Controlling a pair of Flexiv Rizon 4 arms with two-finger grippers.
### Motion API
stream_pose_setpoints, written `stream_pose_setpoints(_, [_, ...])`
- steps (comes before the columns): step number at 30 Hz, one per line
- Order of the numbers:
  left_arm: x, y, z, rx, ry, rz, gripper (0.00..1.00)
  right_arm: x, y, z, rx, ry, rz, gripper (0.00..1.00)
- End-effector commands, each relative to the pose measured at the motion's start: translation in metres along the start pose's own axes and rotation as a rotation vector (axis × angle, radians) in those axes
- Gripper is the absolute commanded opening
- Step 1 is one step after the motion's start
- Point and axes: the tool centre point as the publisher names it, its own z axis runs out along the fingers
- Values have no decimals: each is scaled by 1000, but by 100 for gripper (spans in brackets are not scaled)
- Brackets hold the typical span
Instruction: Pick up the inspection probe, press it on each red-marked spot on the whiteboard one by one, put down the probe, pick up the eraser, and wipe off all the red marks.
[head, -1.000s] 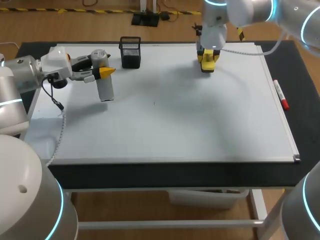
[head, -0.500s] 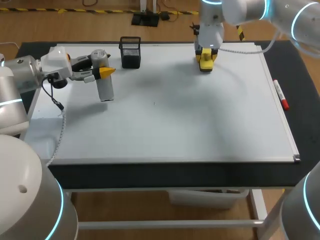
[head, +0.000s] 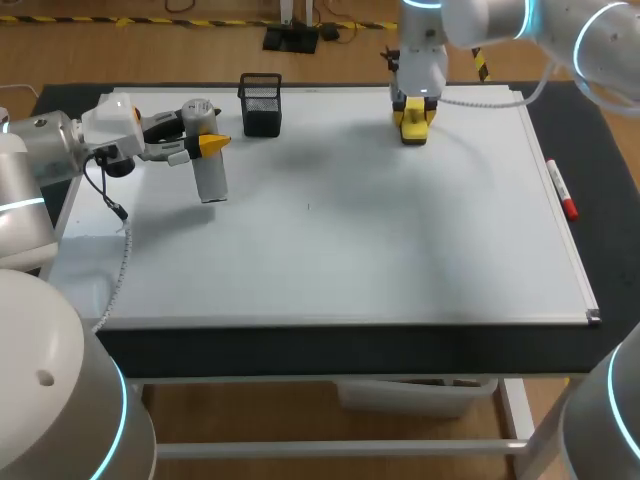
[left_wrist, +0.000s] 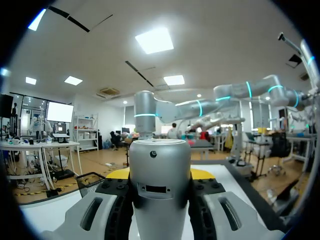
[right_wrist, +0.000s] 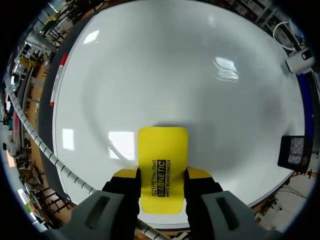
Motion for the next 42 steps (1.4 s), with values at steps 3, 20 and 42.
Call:
stream_pose_setpoints(3, [0,-1,1,1,-2,1,0,0,-5,-1,-14,12,9,0])
stream_pose_setpoints(20, [0,-1,1,1,-2,1,0,28,17,-30,24,-72,284,100])
stream_pose_setpoints(42, [0,-1,1,1,-2,1,0,90,62,-72,-80,-215,916,100])
